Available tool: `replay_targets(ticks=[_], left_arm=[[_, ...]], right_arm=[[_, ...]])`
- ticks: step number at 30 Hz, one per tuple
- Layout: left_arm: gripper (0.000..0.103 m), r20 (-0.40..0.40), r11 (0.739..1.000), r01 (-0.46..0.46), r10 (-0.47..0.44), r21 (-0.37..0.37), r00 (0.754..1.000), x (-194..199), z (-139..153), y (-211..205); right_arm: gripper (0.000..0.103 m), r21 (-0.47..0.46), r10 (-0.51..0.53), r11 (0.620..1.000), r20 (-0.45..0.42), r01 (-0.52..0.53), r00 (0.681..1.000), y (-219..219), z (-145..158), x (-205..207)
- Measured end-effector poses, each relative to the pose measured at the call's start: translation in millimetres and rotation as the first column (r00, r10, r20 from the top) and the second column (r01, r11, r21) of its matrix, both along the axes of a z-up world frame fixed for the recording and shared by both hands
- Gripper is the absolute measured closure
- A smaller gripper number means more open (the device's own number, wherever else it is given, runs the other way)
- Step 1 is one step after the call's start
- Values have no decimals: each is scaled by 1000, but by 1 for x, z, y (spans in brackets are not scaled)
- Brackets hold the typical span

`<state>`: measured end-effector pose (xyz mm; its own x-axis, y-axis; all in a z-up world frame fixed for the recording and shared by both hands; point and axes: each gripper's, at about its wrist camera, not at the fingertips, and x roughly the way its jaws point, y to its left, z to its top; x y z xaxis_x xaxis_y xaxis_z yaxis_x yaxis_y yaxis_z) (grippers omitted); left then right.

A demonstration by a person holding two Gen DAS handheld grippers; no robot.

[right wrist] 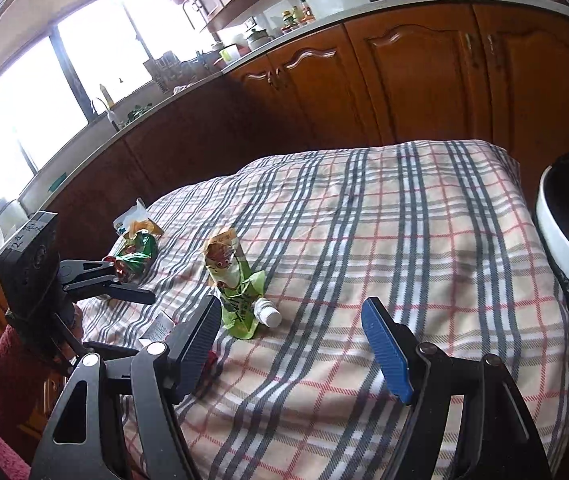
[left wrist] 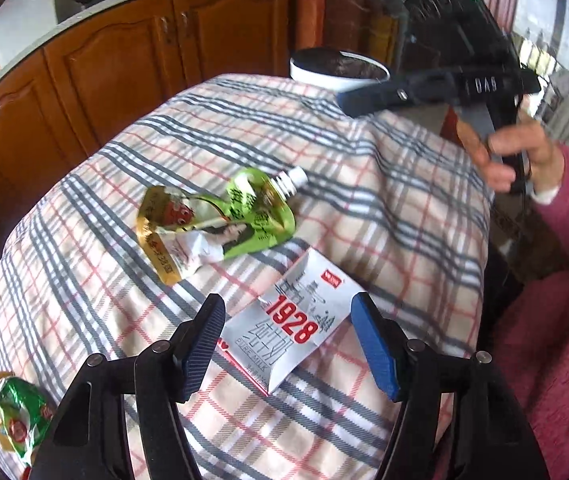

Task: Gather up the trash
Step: 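Grasp the red carton with the left tool while the right tool grasps the green-yellow pouch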

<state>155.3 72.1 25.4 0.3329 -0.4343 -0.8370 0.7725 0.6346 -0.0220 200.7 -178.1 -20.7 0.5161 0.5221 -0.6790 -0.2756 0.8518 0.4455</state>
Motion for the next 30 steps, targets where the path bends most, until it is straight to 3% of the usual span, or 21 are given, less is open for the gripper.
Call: replay_targets(ticks=[5, 8, 10, 15, 19, 22, 27, 30], left_arm=[[32, 31, 998, 29, -31, 60, 999, 12, -19, -16], [33, 48, 998, 0, -4, 64, 999, 16, -26, -20], [38, 69, 997, -26, 21, 74, 997, 15, -30, -21], [61, 95, 997, -65, 61, 44, 994, 8, -28, -19], [69, 103, 990, -141, 141, 1, 985, 0, -21, -5], [74, 58, 968, -242, 246, -63, 968, -1, -12, 19], [75, -81, 903, -405, 397, -146, 914, 5, -11, 48], [75, -74, 878, -457, 451, -142, 889, 8, -12, 42]], right_arm=[[30, -48, 112, 993, 21, -111, 993, 42, 3, 17], [42, -77, 167, 983, 20, -165, 986, 63, -3, 23], [55, -89, 190, 978, 9, -189, 982, 75, -8, 29], [59, -100, 242, 965, -2, -241, 970, 91, -18, 37], [65, -130, 280, 952, -4, -278, 960, 100, -22, 40], [68, -145, 301, 943, -10, -299, 954, 105, -26, 42], [72, -186, 340, 923, -21, -337, 940, 122, -34, 42], [82, -236, 351, 908, -26, -347, 936, 137, -42, 42]])
